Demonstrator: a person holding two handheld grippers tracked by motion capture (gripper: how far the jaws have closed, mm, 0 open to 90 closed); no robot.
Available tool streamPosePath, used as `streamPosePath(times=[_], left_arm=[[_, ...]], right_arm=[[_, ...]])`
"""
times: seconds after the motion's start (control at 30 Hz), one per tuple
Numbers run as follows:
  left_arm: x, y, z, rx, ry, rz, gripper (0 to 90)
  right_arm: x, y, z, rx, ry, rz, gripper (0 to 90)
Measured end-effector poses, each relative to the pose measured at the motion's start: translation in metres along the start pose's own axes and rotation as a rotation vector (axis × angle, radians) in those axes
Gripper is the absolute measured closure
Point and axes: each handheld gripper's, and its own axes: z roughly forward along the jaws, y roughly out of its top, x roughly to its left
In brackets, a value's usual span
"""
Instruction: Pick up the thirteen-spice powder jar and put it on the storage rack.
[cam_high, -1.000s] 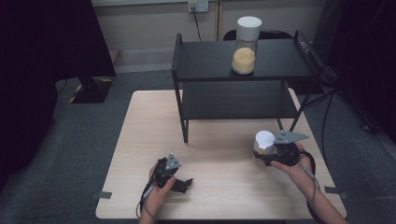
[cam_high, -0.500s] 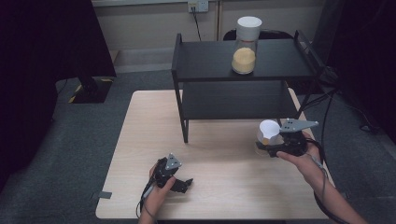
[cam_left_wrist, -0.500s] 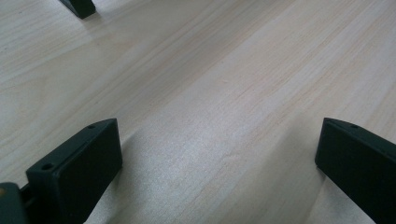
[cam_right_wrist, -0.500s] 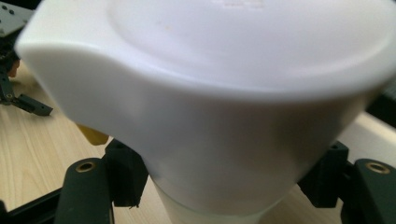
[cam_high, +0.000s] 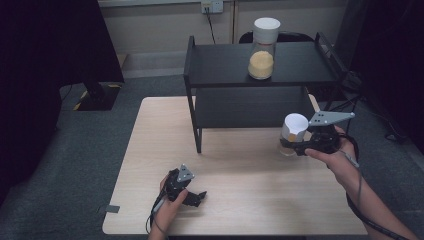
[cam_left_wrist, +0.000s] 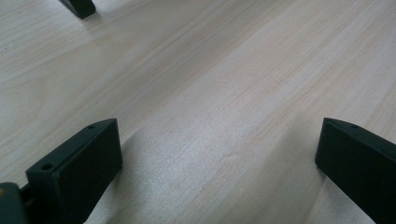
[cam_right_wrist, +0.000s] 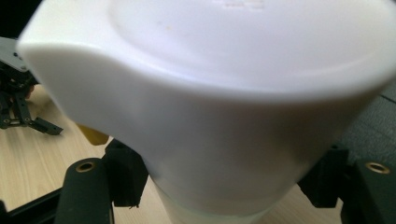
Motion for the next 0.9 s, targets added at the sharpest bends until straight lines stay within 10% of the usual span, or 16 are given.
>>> streamPosePath(times=[0.9], left_arm=[[0.000,0.000,0.000,0.001,0.000,0.000,0.2]], right_arm=[[-0.002,0.068,-0.025,-0.013,0.019,-0.010,30.4]])
